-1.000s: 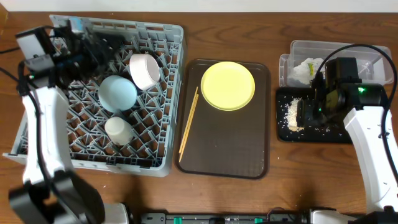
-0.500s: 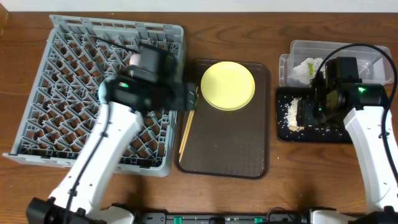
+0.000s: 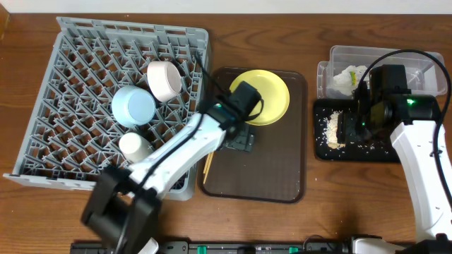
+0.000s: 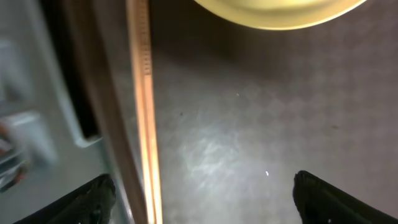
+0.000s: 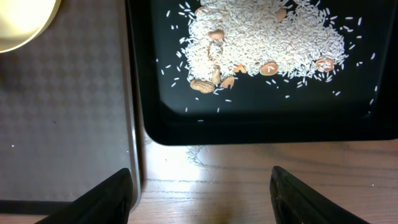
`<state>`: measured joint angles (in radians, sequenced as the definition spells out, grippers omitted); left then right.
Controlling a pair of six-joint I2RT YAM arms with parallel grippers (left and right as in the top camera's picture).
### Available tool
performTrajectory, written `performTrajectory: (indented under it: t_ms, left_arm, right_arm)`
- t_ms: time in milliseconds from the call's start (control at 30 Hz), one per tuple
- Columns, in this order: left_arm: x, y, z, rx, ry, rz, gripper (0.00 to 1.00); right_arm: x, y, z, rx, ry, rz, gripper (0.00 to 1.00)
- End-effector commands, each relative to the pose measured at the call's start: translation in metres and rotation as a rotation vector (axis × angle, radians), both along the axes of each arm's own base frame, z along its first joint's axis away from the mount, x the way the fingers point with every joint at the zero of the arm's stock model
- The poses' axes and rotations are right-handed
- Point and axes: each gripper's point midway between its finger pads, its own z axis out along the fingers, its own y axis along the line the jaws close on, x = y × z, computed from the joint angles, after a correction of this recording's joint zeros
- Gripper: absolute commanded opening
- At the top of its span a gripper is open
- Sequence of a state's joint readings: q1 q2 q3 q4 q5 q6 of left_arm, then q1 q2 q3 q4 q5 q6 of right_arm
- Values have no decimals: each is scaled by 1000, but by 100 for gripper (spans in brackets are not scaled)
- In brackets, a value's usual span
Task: Sort waste into correct bins and load items into the dishwasher
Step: 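Close the left gripper on the wooden chopsticks on the brown tray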
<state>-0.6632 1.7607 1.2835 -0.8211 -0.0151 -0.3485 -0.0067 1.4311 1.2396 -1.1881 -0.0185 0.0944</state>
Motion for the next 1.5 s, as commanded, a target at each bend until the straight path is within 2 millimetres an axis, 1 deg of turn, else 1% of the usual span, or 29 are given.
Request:
performTrajectory:
  t_ms: [0,133,367,467,967,1133,1300,1467]
  left_arm:
    - [-2,2,-25,47,40,12,87]
    - [-3,3,-44,75,73,13,86]
    - [-4,4,-64,101,107,12,86]
    - [-3,5,-69,115,109,12,86]
    - [-6,5,-70,96,133,19,86]
    - [0,13,-70,94,135,48,86]
    - [0,19,-72,95,145,63,86]
    - [-5,12,-73,59,171,56,86]
  right_arm:
    - [3,-2,8,-4,-26,3,69]
    - [2,-2,8,-4,-23,3,69]
    - [2,-2,8,-4,-23,3,68]
    - [2,-2,8,-4,-23,3,69]
    - [1,-2,7,-4,-19,3,68]
    - [0,-2,7,-4,-18,2,68]
    - [0,-2,7,-4,-15,3,68]
    - [0,-2,7,-4,-16,2,68]
